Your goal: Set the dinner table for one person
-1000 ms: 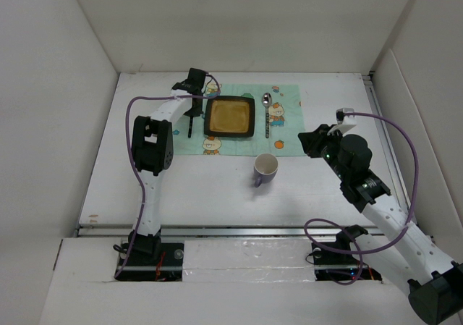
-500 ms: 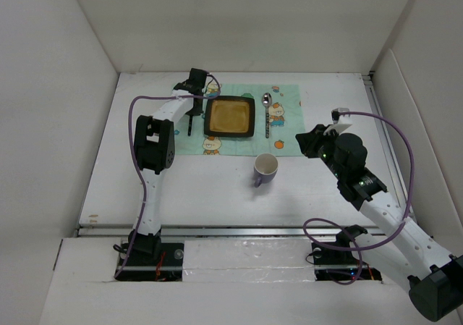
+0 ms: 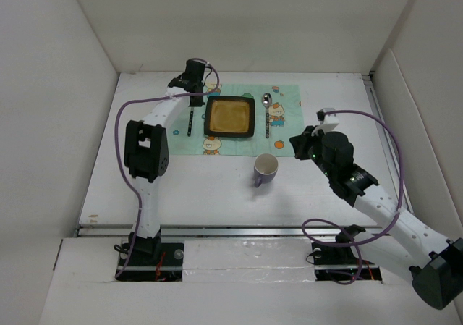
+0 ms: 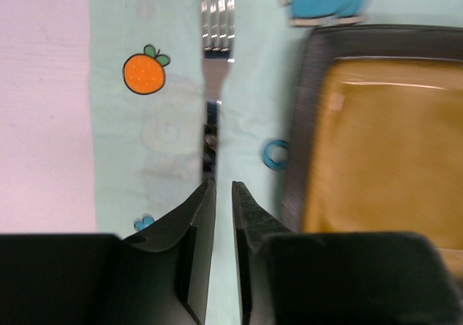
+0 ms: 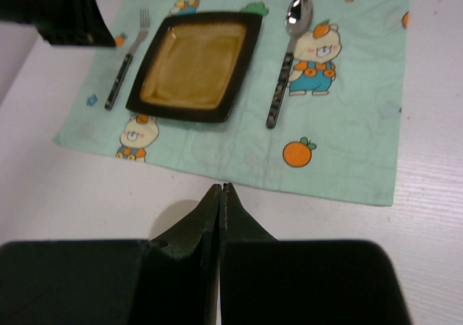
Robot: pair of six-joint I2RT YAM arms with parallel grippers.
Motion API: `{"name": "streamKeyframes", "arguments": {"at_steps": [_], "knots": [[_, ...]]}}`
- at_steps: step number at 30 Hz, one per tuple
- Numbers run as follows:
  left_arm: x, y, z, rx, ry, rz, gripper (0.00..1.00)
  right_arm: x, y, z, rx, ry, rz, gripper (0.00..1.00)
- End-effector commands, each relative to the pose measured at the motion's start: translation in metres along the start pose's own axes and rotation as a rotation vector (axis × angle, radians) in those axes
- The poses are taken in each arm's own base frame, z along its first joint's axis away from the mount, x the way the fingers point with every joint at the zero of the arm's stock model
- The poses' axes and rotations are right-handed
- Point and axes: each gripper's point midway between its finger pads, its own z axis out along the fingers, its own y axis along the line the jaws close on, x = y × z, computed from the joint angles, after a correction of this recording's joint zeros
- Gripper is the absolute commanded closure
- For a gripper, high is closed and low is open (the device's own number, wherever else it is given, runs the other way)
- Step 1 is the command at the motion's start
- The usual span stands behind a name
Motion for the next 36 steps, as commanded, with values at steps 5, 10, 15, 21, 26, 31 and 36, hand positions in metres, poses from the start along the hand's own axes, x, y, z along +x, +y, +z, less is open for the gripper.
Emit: {"name": "streamKeyframes", "arguments": {"at_steps": [5, 10, 15, 21, 26, 31, 36], "knots": [[-0.069, -0.024, -0.241, 0.415, -0.445, -0.205, 1.00, 0.012, 0.028, -0.005, 0.051, 0.081, -0.116, 1.00], [-0.012, -0.010, -0.344, 0.609, -0.584, -0.238, 0.99, 0.042, 0.021, -0.007, 0.071, 0.164, -0.136, 0.47], [0.061, 0.000, -0.340, 0.651, -0.551, -0.253, 0.62, 0.064, 0.012, 0.007, 0.134, 0.243, -0.154, 0.42], [0.094, 0.010, -0.333, 0.633, -0.554, -0.236, 0.59, 0.095, 0.013, 0.029, 0.157, 0.358, -0.176, 0.47], [0.102, -0.002, -0.327, 0.684, -0.536, -0.193, 0.59, 0.108, 0.010, 0.044, 0.200, 0.403, -0.178, 0.86], [0.105, -0.005, -0.333, 0.711, -0.544, -0.154, 0.59, 0.066, 0.017, 0.042, 0.230, 0.322, -0.169, 1.00], [0.106, -0.006, -0.341, 0.742, -0.560, -0.139, 0.54, -0.043, 0.010, 0.045, 0.213, 0.127, -0.114, 1.00]]}}
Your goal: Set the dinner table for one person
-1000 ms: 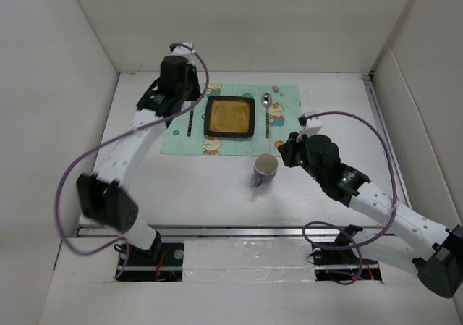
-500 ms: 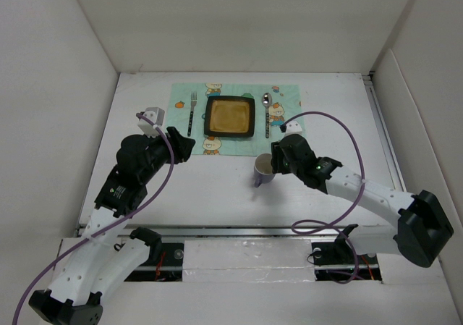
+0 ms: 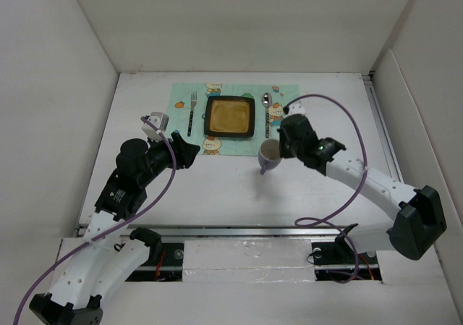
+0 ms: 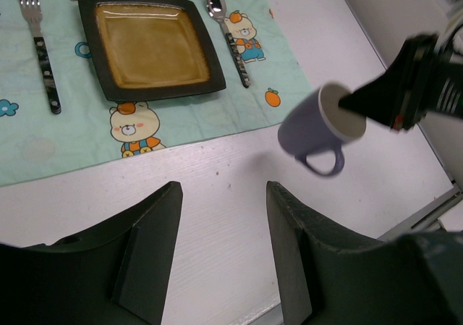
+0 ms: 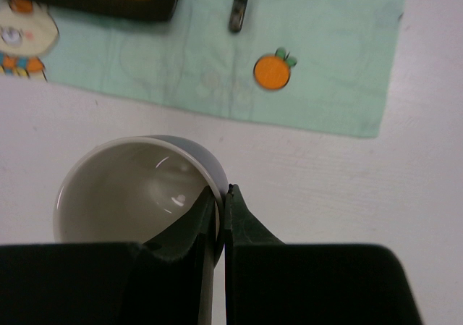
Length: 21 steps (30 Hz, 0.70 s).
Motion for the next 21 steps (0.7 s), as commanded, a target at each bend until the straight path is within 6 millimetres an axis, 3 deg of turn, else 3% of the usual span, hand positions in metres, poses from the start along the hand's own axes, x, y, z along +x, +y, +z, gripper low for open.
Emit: {"name": "streamKeyframes", "arguments": {"at_steps": [1, 2, 4, 5, 6, 7, 8, 9, 11, 12, 13, 14, 15, 16, 21], "knots": [[-0.013, -0.015, -0.006, 0.075, -0.053, 0.039, 0.53, -0.122, -0.021, -0.028, -0.004, -0.266, 0.107, 1.00], [-0.014, -0.014, -0.007, 0.073, -0.056, 0.043, 0.51, -0.151, -0.024, -0.034, 0.001, -0.311, 0.124, 1.00], [-0.016, -0.015, -0.010, 0.074, -0.063, 0.043, 0.49, -0.177, -0.046, -0.021, 0.051, -0.337, 0.146, 1.00], [-0.017, -0.016, -0.011, 0.079, -0.071, 0.044, 0.46, -0.177, -0.051, 0.003, 0.073, -0.300, 0.145, 1.00], [-0.017, -0.018, -0.014, 0.089, -0.077, 0.047, 0.45, -0.206, -0.050, 0.001, 0.052, -0.343, 0.163, 1.00], [-0.020, -0.018, -0.017, 0.083, -0.091, 0.051, 0.43, -0.228, -0.070, 0.016, 0.086, -0.362, 0.192, 1.00], [-0.020, -0.018, -0.018, 0.083, -0.092, 0.051, 0.43, -0.218, -0.070, 0.035, 0.096, -0.323, 0.185, 1.00], [-0.024, -0.016, -0.021, 0.066, -0.112, 0.052, 0.42, -0.247, -0.074, 0.031, 0.096, -0.377, 0.203, 1.00], [-0.026, -0.015, -0.024, 0.055, -0.121, 0.054, 0.41, -0.261, -0.093, 0.050, 0.128, -0.366, 0.225, 1.00], [-0.026, -0.014, -0.025, 0.051, -0.126, 0.054, 0.41, -0.253, -0.097, 0.081, 0.136, -0.314, 0.223, 1.00], [-0.027, -0.015, -0.026, 0.053, -0.129, 0.056, 0.41, -0.278, -0.100, 0.075, 0.132, -0.350, 0.230, 1.00], [-0.026, -0.014, -0.026, 0.052, -0.127, 0.056, 0.41, -0.281, -0.105, 0.085, 0.143, -0.342, 0.233, 1.00], [-0.026, -0.014, -0.025, 0.050, -0.126, 0.055, 0.41, -0.272, -0.115, 0.113, 0.175, -0.302, 0.233, 1.00], [-0.026, -0.014, -0.025, 0.050, -0.126, 0.055, 0.41, -0.288, -0.114, 0.108, 0.173, -0.324, 0.233, 1.00], [-0.024, -0.012, -0.022, 0.044, -0.113, 0.053, 0.41, -0.295, -0.143, 0.142, 0.204, -0.306, 0.262, 1.00]]}}
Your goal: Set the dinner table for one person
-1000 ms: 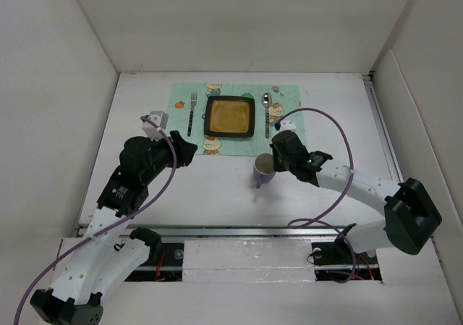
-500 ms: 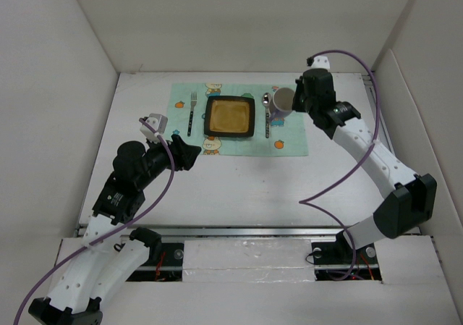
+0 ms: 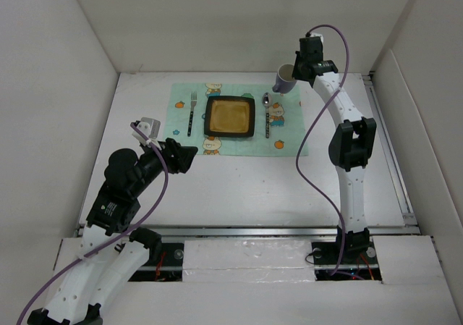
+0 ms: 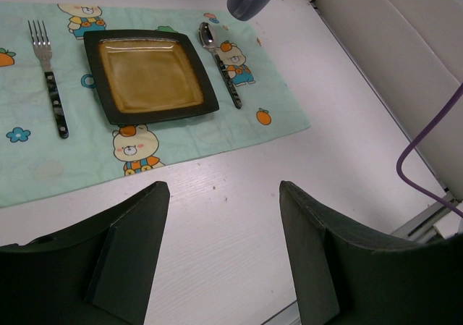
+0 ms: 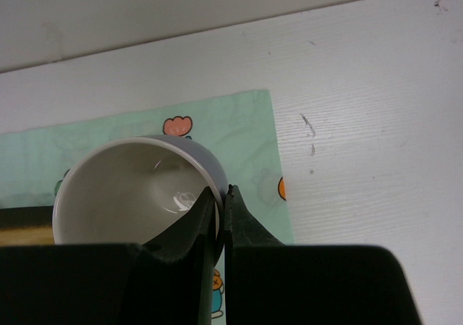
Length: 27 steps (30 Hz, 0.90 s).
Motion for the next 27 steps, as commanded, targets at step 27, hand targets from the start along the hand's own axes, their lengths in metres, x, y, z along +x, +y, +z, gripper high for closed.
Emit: {"name": "streamKeyframes", "arguments": {"at_steps": [27], "knots": [[0.002, 0.009, 0.016, -0.033, 0.027, 0.009, 0.40, -0.011, -0.004, 0.051, -0.091, -0.030, 0.088, 1.00]]}}
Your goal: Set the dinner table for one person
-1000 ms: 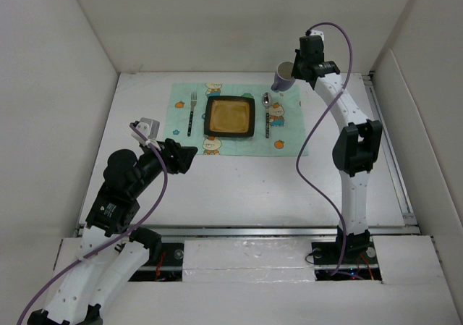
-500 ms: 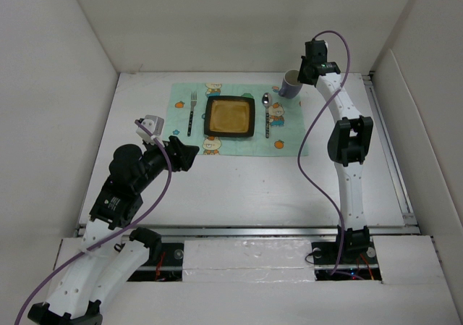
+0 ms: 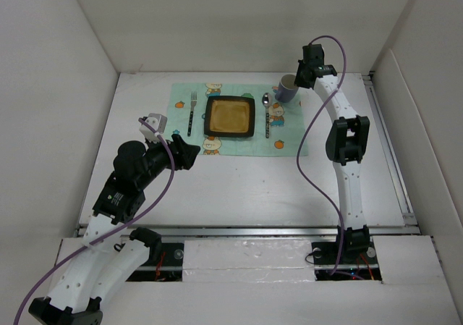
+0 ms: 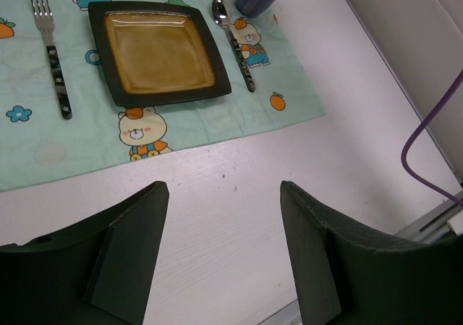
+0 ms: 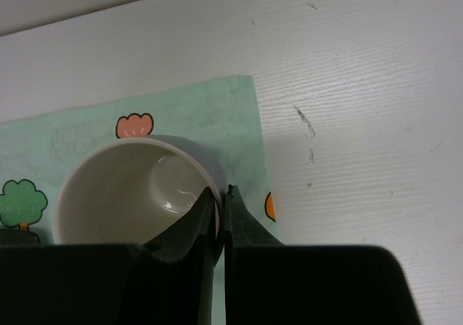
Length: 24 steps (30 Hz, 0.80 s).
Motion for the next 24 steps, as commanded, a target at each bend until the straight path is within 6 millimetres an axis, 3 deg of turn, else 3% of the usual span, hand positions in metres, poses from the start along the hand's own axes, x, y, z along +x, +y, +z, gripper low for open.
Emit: {"name": "streamKeyframes", "arguments": {"at_steps": [1, 4, 6, 7, 11, 14, 15, 16, 18, 20, 21, 22, 23, 24], "knots": [[-0.011, -0.002, 0.000, 0.006, -0.036, 0.017, 0.40, -0.058, 0.020, -0.020, -0.075, -0.168, 0.047, 1.00], [-0.011, -0.003, 0.000, 0.008, -0.037, 0.017, 0.40, -0.053, 0.014, -0.015, -0.070, -0.155, 0.050, 0.99], [-0.010, 0.000, 0.002, 0.002, -0.033, 0.014, 0.40, -0.053, 0.015, -0.017, -0.081, -0.155, 0.048, 0.73], [-0.010, 0.000, 0.002, 0.002, -0.033, 0.014, 0.40, -0.053, 0.015, -0.017, -0.081, -0.155, 0.048, 0.73], [-0.012, 0.004, 0.002, -0.011, -0.037, 0.011, 0.40, -0.063, 0.016, -0.027, -0.113, -0.171, 0.053, 0.56], [-0.013, 0.006, 0.003, -0.021, -0.041, 0.006, 0.39, -0.081, 0.020, -0.051, -0.164, -0.208, 0.068, 0.48], [-0.013, 0.007, 0.003, -0.024, -0.042, 0.006, 0.39, -0.100, 0.025, -0.076, -0.190, -0.257, 0.077, 0.43], [-0.015, 0.009, 0.002, -0.033, -0.046, 0.002, 0.39, -0.099, 0.018, -0.080, -0.188, -0.253, 0.084, 0.41], [-0.015, 0.013, 0.003, -0.054, -0.047, -0.002, 0.39, -0.115, 0.029, -0.108, -0.258, -0.302, 0.090, 0.34], [-0.014, 0.016, 0.003, -0.072, -0.046, -0.007, 0.38, -0.133, 0.028, -0.152, -0.300, -0.371, 0.099, 0.26], [-0.015, 0.019, 0.003, -0.089, -0.049, -0.009, 0.37, -0.141, 0.027, -0.171, -0.306, -0.408, 0.101, 0.00], [-0.015, 0.020, 0.002, -0.100, -0.052, -0.012, 0.36, -0.158, 0.034, -0.219, -0.342, -0.488, 0.081, 0.00], [-0.014, 0.025, 0.003, -0.126, -0.047, -0.017, 0.36, -0.148, 0.034, -0.224, -0.357, -0.492, 0.060, 0.00], [-0.016, 0.025, 0.002, -0.128, -0.051, -0.018, 0.35, -0.144, 0.040, -0.242, -0.379, -0.509, 0.036, 0.00]]}}
